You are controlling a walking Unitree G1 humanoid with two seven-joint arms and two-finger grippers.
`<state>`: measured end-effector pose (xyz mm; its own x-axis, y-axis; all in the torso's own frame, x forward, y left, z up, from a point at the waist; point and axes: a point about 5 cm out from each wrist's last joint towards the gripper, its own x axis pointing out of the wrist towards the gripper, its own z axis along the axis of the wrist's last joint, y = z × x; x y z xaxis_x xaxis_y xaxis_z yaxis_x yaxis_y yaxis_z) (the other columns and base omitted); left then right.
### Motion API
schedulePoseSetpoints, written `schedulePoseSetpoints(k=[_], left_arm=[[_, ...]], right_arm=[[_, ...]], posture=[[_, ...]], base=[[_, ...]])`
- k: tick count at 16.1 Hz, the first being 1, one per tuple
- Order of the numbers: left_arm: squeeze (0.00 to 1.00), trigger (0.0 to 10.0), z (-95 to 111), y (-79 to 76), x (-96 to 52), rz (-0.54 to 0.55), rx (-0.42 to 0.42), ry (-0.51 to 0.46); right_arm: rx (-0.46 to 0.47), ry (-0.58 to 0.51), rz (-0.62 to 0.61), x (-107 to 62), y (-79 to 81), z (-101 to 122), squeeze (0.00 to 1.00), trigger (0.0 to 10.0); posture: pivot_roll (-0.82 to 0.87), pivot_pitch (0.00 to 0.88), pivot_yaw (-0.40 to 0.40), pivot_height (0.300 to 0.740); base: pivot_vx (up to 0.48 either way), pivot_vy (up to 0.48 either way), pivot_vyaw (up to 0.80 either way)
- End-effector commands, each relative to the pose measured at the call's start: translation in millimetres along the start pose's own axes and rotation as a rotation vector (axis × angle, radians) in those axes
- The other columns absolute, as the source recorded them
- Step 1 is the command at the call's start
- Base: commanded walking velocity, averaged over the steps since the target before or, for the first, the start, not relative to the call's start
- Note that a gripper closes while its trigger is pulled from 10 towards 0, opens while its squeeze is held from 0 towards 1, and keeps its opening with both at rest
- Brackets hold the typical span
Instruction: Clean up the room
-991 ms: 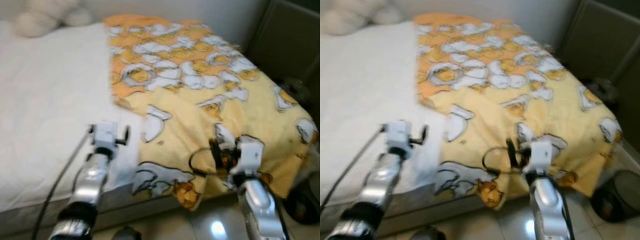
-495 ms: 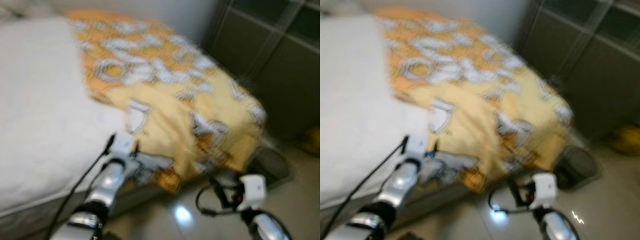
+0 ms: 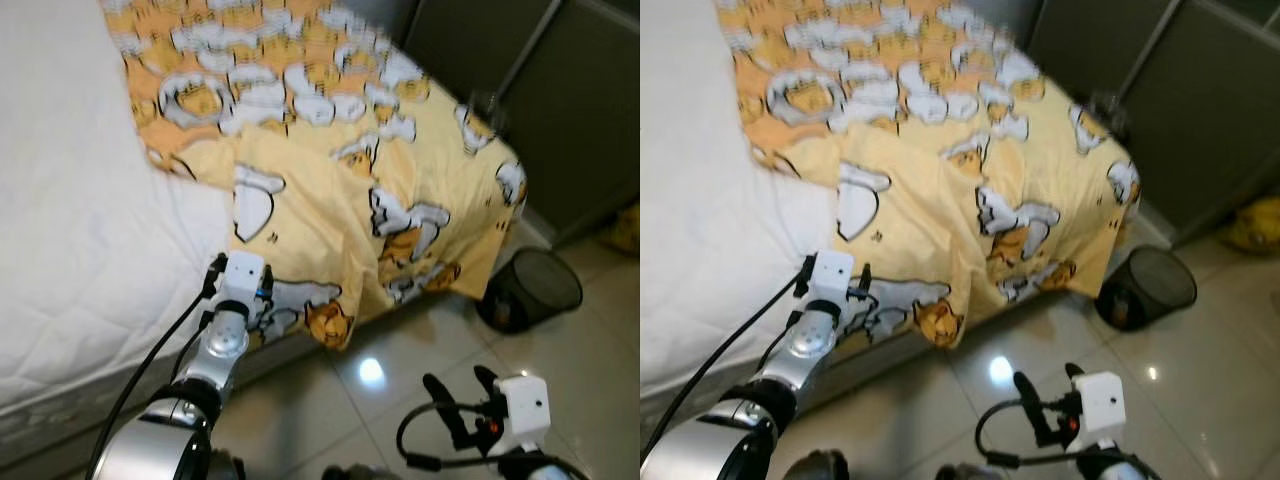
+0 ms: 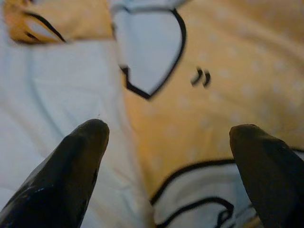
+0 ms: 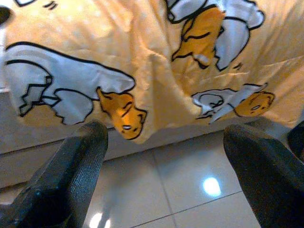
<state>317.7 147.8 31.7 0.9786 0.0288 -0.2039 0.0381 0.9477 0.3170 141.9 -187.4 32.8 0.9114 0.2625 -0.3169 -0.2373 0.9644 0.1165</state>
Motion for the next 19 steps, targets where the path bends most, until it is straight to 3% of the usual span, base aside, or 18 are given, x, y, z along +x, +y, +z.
schedulePoseSetpoints(k=[1,5,10,17,18,19], left_arm=[[0.0,10.0,2,-3.4,1.8,-0.028,0.016,0.012],[0.0,10.0,2,5.4,4.3,-0.009,-0.004,0.02],[0.0,10.0,-5,24.1,5.7,0.076,-0.017,0.087],[0.0,10.0,0,8.8,10.8,-0.055,-0.049,0.148],[0.0,2.1,-5,7.1,9.1,-0.065,-0.039,0.181],[0.0,0.0,-11,6.0,7.0,-0.07,-0.041,0.216]], right_arm=[[0.012,0.021,0.0,-7.3,3.1,-2,0.0,10.0],[0.037,0.06,-0.002,-25.7,15.7,-3,0.0,10.0],[0.046,0.108,-0.036,-46.8,16.7,-3,0.0,10.0],[0.047,0.159,-0.051,-57.0,18.4,-8,0.0,10.0],[0.047,0.161,-0.055,-56.4,17.8,-8,0.0,10.0],[0.047,0.161,-0.06,-55.8,17.2,-8,0.0,10.0]], posture=[[-0.16,0.224,-0.173,0.74],[-0.18,0.268,-0.161,0.74],[-0.22,0.299,-0.168,0.74],[-0.23,0.311,-0.16,0.74],[-0.23,0.311,-0.157,0.74],[-0.24,0.309,-0.155,0.74]], base=[[0.0,0.0,0.0],[0.0,0.0,0.0],[0.0,0.0,0.0],[0.0,0.0,0.0],[0.0,0.0,0.0],[0.0,0.0,0.0]])
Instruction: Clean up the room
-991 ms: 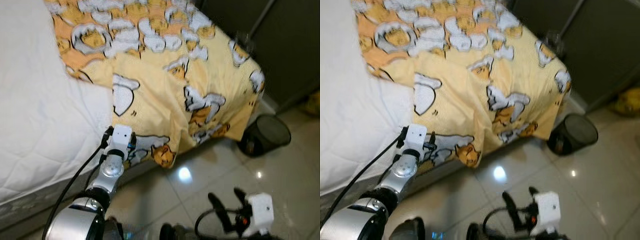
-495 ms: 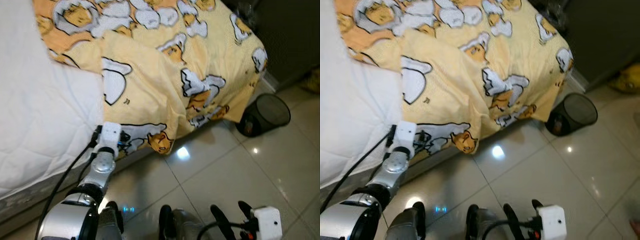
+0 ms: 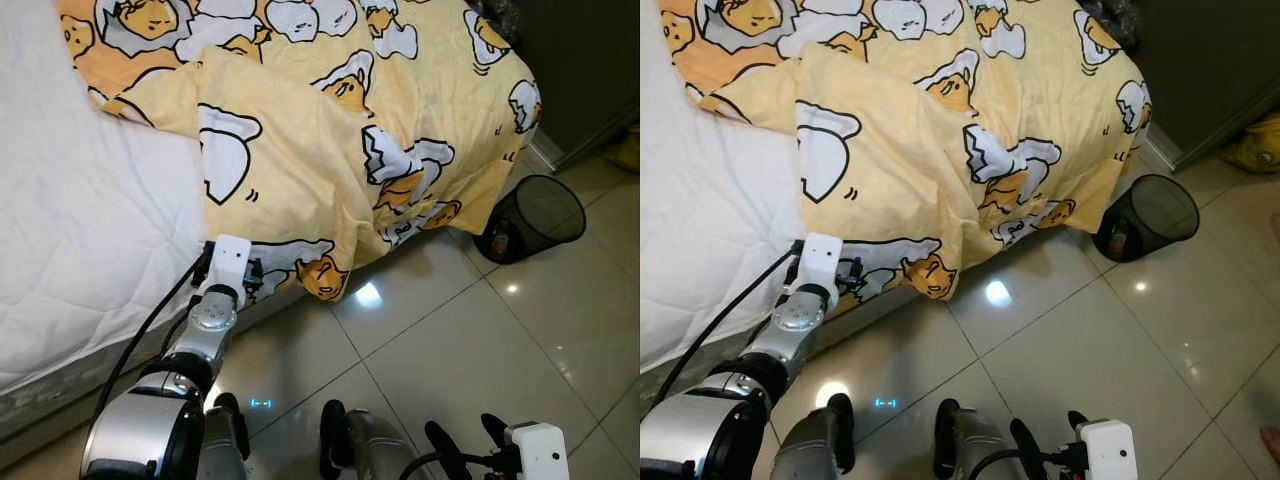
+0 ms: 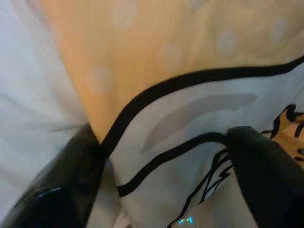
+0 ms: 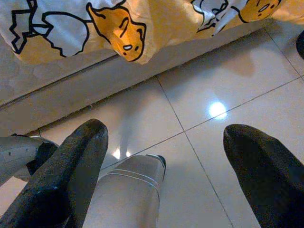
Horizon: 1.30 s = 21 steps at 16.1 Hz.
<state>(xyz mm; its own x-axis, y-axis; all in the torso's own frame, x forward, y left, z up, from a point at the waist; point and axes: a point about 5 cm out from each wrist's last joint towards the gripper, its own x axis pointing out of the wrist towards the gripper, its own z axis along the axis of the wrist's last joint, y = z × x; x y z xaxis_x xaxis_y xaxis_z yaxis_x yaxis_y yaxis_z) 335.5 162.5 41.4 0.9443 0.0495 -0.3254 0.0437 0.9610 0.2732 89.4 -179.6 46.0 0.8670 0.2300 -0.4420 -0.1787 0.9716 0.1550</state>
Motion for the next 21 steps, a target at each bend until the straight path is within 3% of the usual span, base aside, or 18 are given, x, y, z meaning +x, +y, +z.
schedulePoseSetpoints(k=[1,3,6,15,21], left_arm=[[0.0,0.0,-23,-9.6,-7.1,-0.038,-0.013,0.109],[0.0,0.0,-27,-8.6,-7.7,-0.036,-0.1,0.145],[0.0,0.0,-25,-14.4,-7.6,-0.08,-0.112,0.141],[0.0,0.0,-22,-37.1,-10.0,-0.209,0.08,0.115],[0.0,0.0,-23,-36.2,-10.0,-0.22,0.108,0.122]], right_arm=[[-0.01,0.028,-0.025,-5.0,-4.4,-2,0.0,10.0],[-0.01,0.031,-0.028,-5.3,-3.5,-2,0.0,10.0],[-0.008,0.025,-0.032,-3.1,-3.3,-1,0.0,10.0],[-0.003,0.019,-0.038,2.8,-1.7,-2,0.0,10.0],[-0.008,0.006,-0.047,8.9,-3.2,1,0.0,10.0]], posture=[[-0.24,0.308,-0.153,0.74],[-0.24,0.303,-0.148,0.74],[-0.24,0.281,-0.139,0.74],[-0.24,0.27,-0.115,0.74],[-0.25,0.264,-0.103,0.74]], base=[[0.0,0.0,0.0],[0.0,0.0,0.0],[0.0,0.0,0.0],[0.0,0.0,0.0],[0.0,0.0,0.0]])
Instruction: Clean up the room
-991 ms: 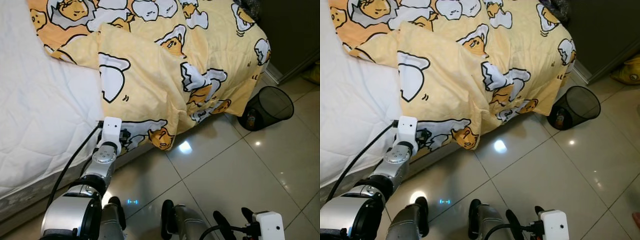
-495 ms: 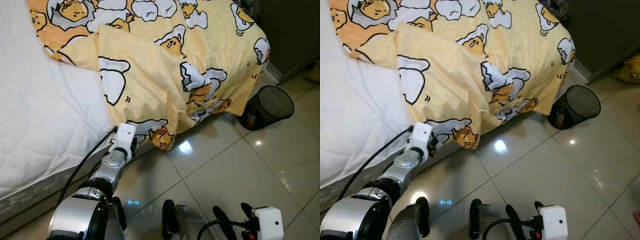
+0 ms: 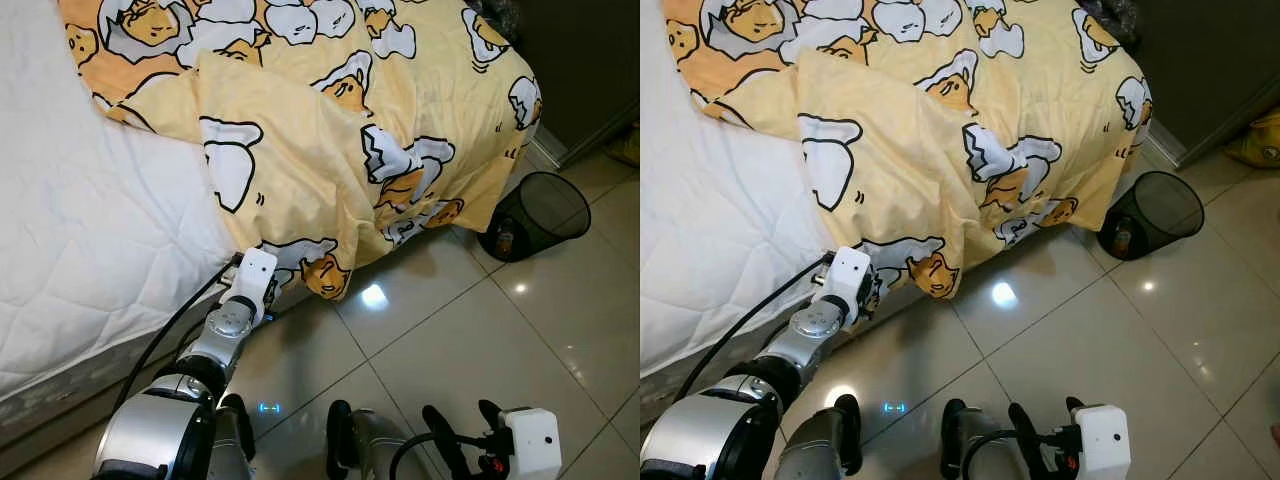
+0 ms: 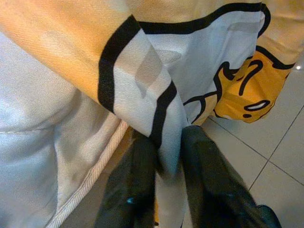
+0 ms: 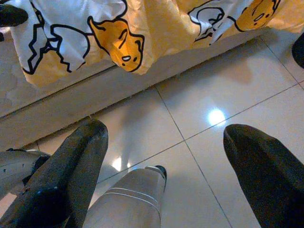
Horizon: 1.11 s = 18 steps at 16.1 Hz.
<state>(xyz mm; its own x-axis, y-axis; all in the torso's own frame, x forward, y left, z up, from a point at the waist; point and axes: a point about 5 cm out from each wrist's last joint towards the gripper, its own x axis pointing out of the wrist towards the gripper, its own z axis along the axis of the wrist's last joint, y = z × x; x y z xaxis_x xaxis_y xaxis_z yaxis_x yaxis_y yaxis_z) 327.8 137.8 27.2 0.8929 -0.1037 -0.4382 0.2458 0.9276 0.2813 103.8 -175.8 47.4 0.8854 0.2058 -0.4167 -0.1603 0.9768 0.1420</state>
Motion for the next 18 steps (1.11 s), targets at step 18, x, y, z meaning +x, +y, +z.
schedulePoseSetpoints(k=[18], left_arm=[[0.0,0.0,-116,-30.9,-57.7,-0.36,0.278,0.203]], right_arm=[[-0.033,-0.086,0.021,105.9,-17.2,15,0.0,10.0]], posture=[[-0.05,0.0,0.006,0.74]], base=[[0.0,0.0,0.0]])
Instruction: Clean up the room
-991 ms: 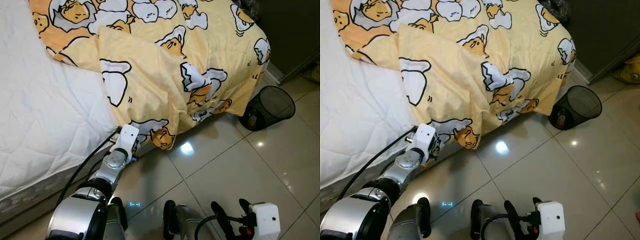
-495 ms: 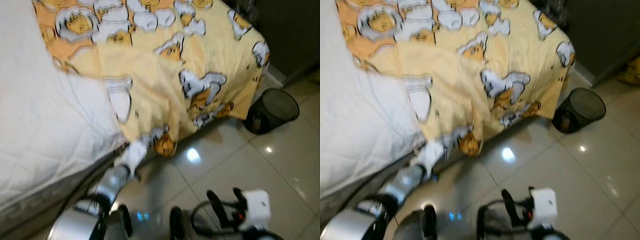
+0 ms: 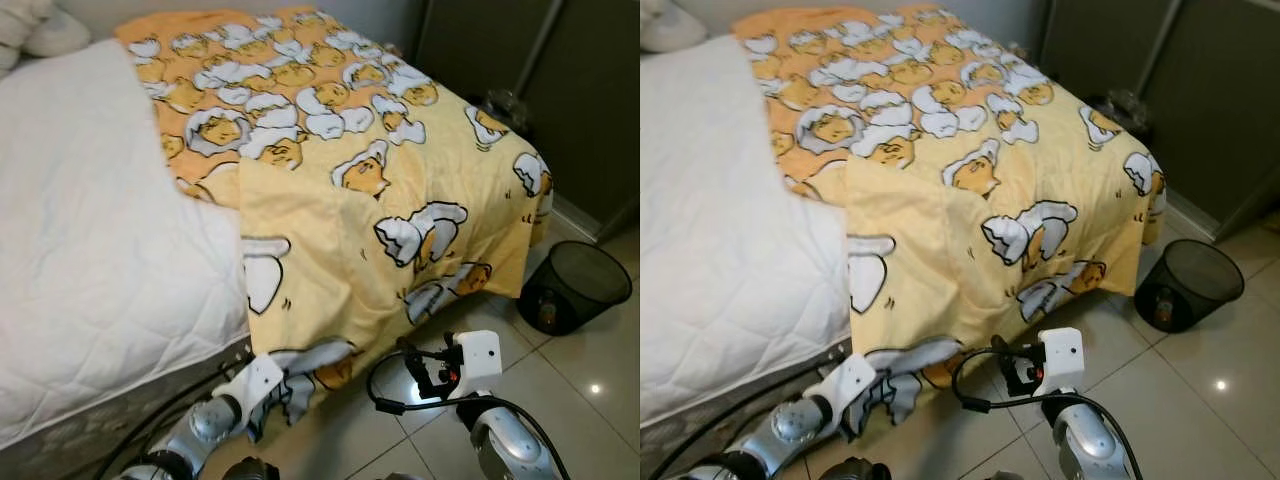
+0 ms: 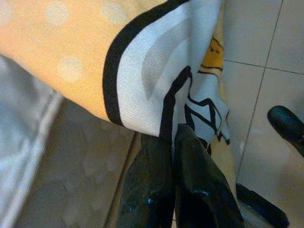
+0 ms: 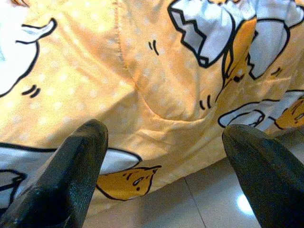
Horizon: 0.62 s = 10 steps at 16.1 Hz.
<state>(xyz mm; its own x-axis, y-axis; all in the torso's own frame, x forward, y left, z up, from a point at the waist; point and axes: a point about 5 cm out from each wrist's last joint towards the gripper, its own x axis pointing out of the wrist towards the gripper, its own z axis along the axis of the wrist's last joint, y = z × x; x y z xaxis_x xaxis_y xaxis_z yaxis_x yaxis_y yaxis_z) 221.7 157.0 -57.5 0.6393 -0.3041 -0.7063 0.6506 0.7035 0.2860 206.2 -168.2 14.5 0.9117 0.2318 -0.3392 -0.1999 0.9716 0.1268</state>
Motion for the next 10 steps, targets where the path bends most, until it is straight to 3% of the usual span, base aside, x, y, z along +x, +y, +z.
schedulePoseSetpoints(k=[1,4,6,7,10], left_arm=[[0.0,10.0,9,0.9,3.2,0.02,-0.025,-0.03],[0.0,10.0,21,-2.5,7.3,0.015,-0.048,-0.074],[0.0,10.0,24,-6.7,8.3,0.007,-0.083,-0.086],[0.0,10.0,20,-10.5,7.7,0.001,-0.081,-0.078],[0.0,10.0,15,-29.7,8.9,-0.092,-0.065,-0.027]], right_arm=[[-0.004,-0.01,-0.009,4.7,-5.1,1,0.0,10.0],[-0.011,-0.018,0.002,11.2,-5.6,2,0.0,10.0],[-0.013,-0.024,0.006,12.4,-6.9,1,0.0,10.0],[-0.015,-0.015,0.008,10.8,-8.0,-1,0.0,10.0],[-0.024,0.009,0.02,6.7,-9.8,-7,0.0,10.0]], posture=[[-0.04,0.0,0.004,0.74],[-0.04,0.0,0.004,0.74],[-0.04,0.0,0.004,0.74],[-0.05,0.0,0.004,0.74],[-0.05,0.0,-0.005,0.74]], base=[[0.0,0.0,0.0],[0.0,0.0,0.0],[-0.472,0.0,0.0],[-0.472,0.0,0.0],[0.0,0.0,0.0]])
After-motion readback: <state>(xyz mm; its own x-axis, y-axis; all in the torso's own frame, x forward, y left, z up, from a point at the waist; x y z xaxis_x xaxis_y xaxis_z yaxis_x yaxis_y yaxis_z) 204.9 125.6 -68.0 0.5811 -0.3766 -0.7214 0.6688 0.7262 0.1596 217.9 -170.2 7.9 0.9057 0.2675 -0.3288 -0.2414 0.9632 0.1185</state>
